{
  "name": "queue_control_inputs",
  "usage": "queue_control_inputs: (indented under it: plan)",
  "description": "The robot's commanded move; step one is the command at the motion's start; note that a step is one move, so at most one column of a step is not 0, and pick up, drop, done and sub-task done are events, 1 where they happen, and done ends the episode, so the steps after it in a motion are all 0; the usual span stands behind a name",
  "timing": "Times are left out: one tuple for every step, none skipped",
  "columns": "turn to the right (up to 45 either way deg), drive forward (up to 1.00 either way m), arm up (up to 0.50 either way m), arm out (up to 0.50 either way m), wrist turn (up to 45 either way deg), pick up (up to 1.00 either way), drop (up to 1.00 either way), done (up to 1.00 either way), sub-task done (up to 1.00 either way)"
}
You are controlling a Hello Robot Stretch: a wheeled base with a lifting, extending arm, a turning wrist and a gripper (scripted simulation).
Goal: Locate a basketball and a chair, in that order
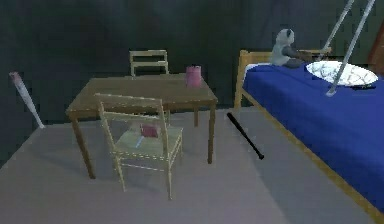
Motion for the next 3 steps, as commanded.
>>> queue_control_inputs:
  plan:
    - [30.0, 0.0, 0.0, 0.0, 0.0, 0.0, 0.0, 0.0, 0.0]
    - [0.0, 0.65, 0.0, 0.0, 0.0, 0.0, 0.0, 0.0, 0.0]
    - [-45.0, 0.0, 0.0, 0.0, 0.0, 0.0, 0.0, 0.0, 0.0]
